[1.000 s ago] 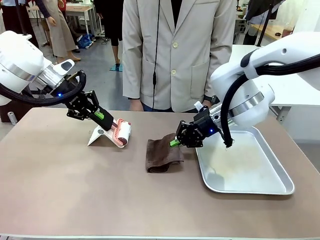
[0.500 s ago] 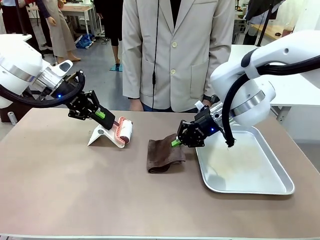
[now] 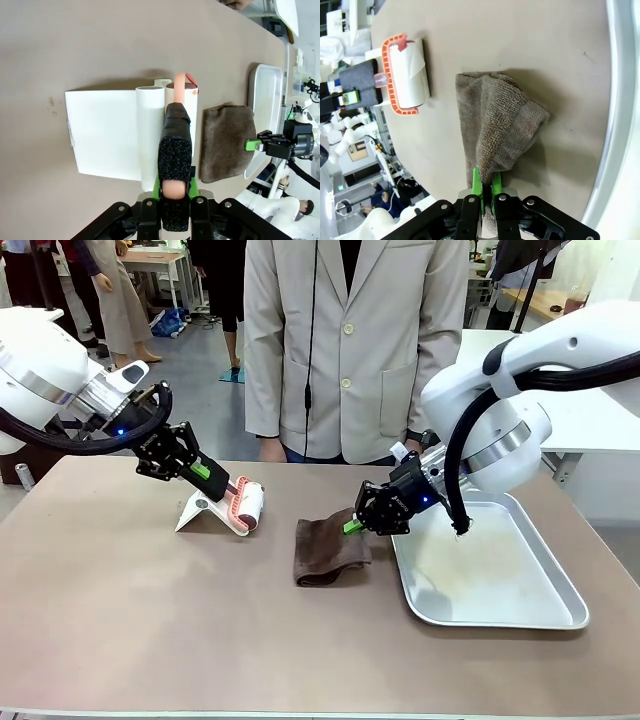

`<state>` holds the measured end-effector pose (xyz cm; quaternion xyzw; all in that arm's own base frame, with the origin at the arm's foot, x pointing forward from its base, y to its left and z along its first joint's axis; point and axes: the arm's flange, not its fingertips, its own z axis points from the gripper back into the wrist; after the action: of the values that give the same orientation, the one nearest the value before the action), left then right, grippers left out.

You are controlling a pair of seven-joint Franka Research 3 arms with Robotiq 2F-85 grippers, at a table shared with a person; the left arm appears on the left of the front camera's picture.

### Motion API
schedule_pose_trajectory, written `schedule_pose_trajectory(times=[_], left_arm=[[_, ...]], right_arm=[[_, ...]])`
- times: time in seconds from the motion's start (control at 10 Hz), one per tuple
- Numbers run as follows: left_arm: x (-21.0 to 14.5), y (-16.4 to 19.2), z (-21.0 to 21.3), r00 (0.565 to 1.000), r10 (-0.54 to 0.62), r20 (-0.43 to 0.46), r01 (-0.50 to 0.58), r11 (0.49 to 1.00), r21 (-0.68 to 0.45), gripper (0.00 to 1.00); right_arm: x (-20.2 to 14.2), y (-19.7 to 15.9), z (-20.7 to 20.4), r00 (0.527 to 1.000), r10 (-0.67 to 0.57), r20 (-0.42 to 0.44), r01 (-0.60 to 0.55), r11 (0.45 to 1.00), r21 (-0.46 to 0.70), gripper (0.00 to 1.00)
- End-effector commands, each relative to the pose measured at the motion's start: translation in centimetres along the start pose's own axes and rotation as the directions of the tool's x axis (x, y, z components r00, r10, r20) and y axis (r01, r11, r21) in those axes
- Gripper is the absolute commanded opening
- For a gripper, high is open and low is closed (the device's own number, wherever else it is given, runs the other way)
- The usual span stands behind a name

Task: Clean the surface of the table.
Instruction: Return the Lint Roller and towel to their original positions.

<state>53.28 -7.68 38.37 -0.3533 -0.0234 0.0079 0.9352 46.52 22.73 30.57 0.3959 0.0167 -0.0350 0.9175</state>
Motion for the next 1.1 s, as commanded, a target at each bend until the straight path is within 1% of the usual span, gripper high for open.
schedule_pose_trajectory(times=[0.0, 0.3, 0.7, 0.8, 0.9, 1.0], left_arm=[[-0.50, -0.57, 0.48, 1.000, 0.011, 0.028, -0.013, 0.998, 0.067, 0.21], [-0.62, -0.59, 0.53, 0.999, 0.010, 0.047, -0.015, 0.995, 0.104, 0.21], [-0.49, -0.55, 0.28, 0.999, 0.011, 0.034, -0.015, 0.995, 0.094, 0.21], [-0.42, -0.55, 0.23, 0.999, 0.021, 0.030, -0.024, 0.996, 0.090, 0.33], [-0.39, -0.53, 0.22, 0.999, 0.021, 0.027, -0.024, 0.995, 0.092, 0.79], [-0.37, -0.58, 0.28, 0.999, 0.022, 0.029, -0.024, 0.996, 0.088, 0.91]], right_arm=[[-0.06, 0.22, 0.41, 1.000, -0.020, -0.005, 0.020, 1.000, 0.005, 0.07], [-0.03, 0.05, 0.25, 1.000, -0.021, -0.014, 0.021, 1.000, 0.011, 0.07], [0.00, -0.11, 0.26, 0.999, -0.026, -0.022, 0.026, 1.000, 0.008, 0.07], [0.02, -0.13, 0.34, 1.000, -0.026, -0.014, 0.026, 1.000, 0.004, 0.24], [-0.05, -0.13, 0.38, 1.000, -0.018, -0.017, 0.018, 1.000, -0.004, 0.58], [-0.02, -0.18, 0.37, 1.000, -0.024, -0.020, 0.024, 1.000, -0.004, 0.74]])
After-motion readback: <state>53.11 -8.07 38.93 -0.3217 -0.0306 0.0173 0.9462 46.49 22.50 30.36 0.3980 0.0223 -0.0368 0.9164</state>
